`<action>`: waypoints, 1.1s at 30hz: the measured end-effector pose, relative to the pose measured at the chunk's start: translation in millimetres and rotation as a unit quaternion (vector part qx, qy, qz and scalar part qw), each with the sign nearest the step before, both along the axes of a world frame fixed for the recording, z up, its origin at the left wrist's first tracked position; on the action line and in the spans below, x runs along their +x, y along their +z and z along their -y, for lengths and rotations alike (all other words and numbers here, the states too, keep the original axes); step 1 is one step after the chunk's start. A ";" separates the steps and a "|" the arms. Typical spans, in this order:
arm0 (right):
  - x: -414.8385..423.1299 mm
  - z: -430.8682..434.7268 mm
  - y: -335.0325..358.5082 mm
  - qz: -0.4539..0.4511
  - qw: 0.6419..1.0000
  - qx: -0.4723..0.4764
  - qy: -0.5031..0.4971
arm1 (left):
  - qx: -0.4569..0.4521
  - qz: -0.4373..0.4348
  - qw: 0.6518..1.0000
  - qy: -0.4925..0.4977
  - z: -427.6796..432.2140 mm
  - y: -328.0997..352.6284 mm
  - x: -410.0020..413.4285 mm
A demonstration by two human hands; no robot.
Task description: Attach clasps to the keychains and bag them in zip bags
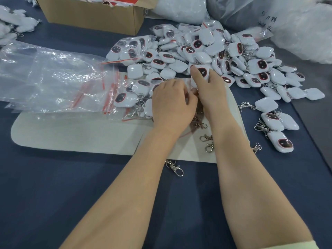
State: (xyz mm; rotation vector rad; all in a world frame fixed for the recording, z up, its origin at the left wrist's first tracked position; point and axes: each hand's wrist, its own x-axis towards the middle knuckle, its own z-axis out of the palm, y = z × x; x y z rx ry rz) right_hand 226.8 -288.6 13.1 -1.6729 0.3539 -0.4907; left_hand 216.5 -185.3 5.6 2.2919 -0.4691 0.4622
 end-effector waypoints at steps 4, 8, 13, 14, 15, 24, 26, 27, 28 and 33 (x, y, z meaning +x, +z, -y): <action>-0.8 2.5 0.0 -0.013 0.999 0.045 0.021 | 0.001 -0.003 1.000 0.001 0.0 -0.4 -0.4; -3.6 4.6 -0.3 0.006 0.996 0.053 0.065 | 0.001 -0.005 1.000 0.001 -0.2 0.1 -0.8; -4.2 2.2 0.2 0.024 0.994 0.075 0.075 | 0.008 -0.004 1.000 0.003 -0.1 0.0 -0.1; -3.7 1.2 0.8 0.025 0.994 0.084 0.071 | 0.009 -0.003 1.000 0.003 -0.2 0.2 0.0; -3.0 1.0 1.2 0.022 0.993 0.097 0.066 | 0.009 -0.003 1.000 0.003 -0.2 0.4 -0.3; -4.3 3.3 2.9 0.003 0.985 0.154 0.081 | 0.013 -0.009 1.000 0.004 -0.1 1.5 -0.4; -3.7 3.3 2.9 0.001 0.985 0.151 0.084 | 0.012 -0.009 1.000 0.004 -0.1 1.8 -0.3; -3.3 3.6 2.9 -0.001 0.985 0.149 0.085 | 0.011 -0.008 1.000 0.004 -0.1 1.6 -0.2; -3.0 4.1 2.7 -0.004 0.985 0.147 0.085 | 0.011 -0.008 1.000 0.004 -0.2 1.3 -0.1; -3.6 6.0 1.4 -0.008 0.987 0.133 0.090 | 0.012 -0.002 1.000 0.004 -0.2 -1.2 0.8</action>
